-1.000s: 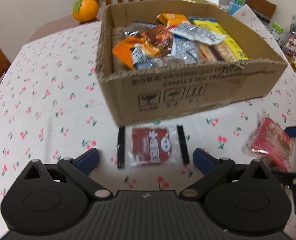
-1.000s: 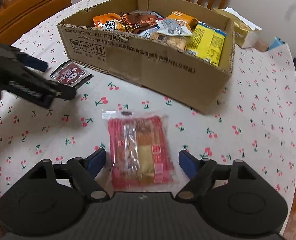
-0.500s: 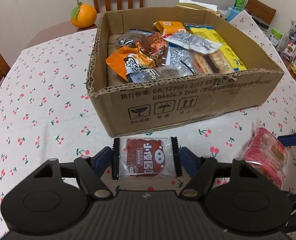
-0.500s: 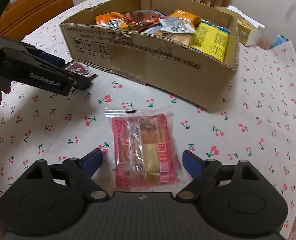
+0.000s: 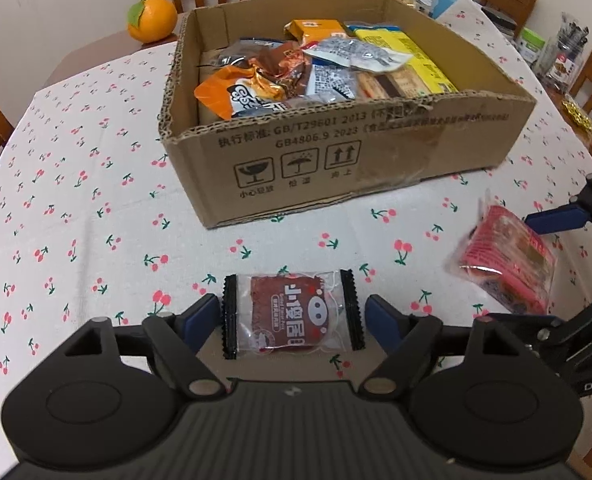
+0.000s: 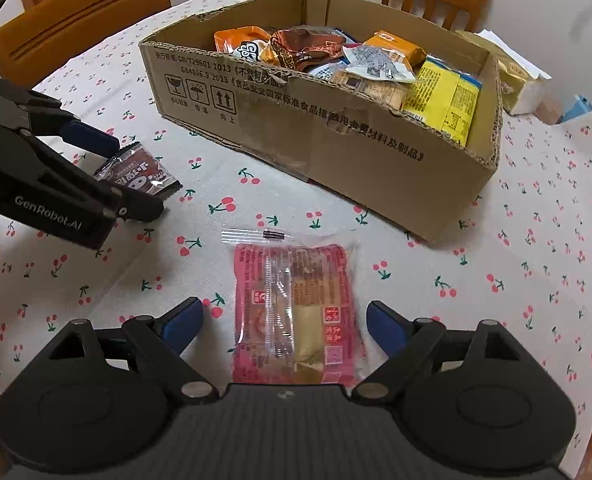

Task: Organize snacks
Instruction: 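Grasp the red-and-white packet with the left gripper while the right gripper lifts the pink cake pack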

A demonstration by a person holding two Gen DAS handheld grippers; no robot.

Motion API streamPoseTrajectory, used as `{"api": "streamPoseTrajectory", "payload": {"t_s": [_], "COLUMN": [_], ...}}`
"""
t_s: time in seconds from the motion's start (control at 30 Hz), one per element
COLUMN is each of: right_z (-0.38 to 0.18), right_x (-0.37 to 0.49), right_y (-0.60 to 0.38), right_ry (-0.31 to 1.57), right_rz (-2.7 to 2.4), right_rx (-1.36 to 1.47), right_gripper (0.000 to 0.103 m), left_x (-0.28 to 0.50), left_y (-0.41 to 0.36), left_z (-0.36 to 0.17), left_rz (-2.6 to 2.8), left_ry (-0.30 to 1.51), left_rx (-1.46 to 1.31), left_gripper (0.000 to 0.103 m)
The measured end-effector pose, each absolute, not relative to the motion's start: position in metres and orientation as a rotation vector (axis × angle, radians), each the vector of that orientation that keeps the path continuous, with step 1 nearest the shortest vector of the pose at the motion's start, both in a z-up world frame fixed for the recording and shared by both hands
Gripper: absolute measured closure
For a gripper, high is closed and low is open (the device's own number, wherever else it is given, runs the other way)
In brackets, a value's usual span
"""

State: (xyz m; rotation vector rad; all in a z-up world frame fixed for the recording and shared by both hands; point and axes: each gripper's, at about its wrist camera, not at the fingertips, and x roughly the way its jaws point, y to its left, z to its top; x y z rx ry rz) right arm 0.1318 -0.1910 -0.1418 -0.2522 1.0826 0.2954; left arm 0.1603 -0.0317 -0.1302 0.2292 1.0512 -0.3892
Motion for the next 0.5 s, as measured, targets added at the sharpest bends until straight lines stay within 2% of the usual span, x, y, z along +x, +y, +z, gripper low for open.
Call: {"api": "streamPoseTrajectory", "payload": {"t_s": [0.3, 0.43, 0.5], "right_z": [-0.1394, -0.1399, -0.1416], "right_x": [0.1319, 0.132, 0.1327], "right_y": [-0.1919, -0.1903, -0.1918], "right_ry": [1.078, 1.076, 1.08], "right_rz": [0.304, 0.316, 0.317], "right_rx": [-0.239, -0.248, -0.244], "right_gripper": [0.012, 0.014, 0.015], "left_x": [0.1616, 0.1627, 0.1627], "left_y": [-0.033, -0.0339, -0.034], "left_z": [-0.1309, -0.1314, -0.1313], "left_rz": [-0.35, -0.334, -0.338], "left_ry": [1.067, 1.07, 1.07], "left_rx": [0.214, 0.205, 0.197], "left_gripper": [0.018, 0.018, 0.022]}}
